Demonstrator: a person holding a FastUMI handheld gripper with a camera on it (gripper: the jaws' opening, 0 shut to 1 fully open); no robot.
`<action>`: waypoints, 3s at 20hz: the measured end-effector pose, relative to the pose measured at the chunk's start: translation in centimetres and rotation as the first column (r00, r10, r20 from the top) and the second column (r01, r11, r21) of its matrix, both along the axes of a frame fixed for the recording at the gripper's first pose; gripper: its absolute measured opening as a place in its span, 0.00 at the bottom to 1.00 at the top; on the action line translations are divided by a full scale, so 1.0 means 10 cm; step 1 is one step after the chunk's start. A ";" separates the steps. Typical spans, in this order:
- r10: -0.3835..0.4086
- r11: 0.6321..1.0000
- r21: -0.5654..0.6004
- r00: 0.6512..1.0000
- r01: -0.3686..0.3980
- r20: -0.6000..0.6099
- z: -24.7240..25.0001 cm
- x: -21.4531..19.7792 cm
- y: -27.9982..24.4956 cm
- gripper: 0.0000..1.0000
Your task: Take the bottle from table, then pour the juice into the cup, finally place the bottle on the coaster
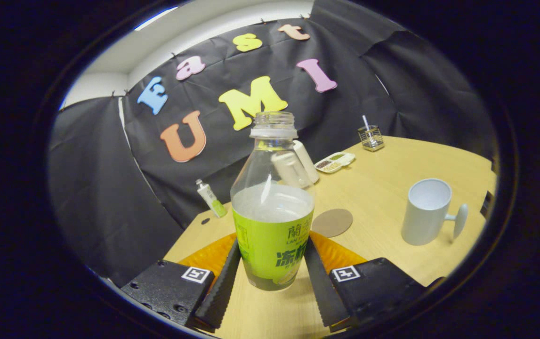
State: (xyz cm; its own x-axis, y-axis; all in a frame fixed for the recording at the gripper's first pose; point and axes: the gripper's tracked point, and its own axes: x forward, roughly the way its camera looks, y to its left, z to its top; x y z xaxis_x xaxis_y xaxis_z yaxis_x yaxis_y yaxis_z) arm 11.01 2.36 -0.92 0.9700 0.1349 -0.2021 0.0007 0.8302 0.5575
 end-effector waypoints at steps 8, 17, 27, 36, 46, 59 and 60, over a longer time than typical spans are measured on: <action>0.010 0.924 0.379 0.997 -0.039 0.079 0.15 0.05 -0.01 0.79; -0.046 0.739 0.670 0.987 -0.068 0.151 0.20 0.24 -0.14 0.78; -0.105 0.525 0.844 0.976 -0.109 0.191 0.34 0.32 -0.26 0.78; -0.163 0.375 0.920 0.969 -0.111 0.183 0.37 0.28 -0.41 0.78; -0.215 0.274 0.953 0.957 -0.130 0.192 0.52 0.33 -0.63 0.78; -0.246 0.207 0.967 0.949 -0.146 0.196 0.61 0.27 -0.80 0.78; -0.246 0.200 0.969 0.949 -0.148 0.196 0.63 0.27 -0.81 0.78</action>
State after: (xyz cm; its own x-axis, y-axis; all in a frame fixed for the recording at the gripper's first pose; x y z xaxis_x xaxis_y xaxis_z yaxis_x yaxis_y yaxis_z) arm 13.76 -5.74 5.39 0.9569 -0.0199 0.2899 -0.2771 -0.3629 0.8897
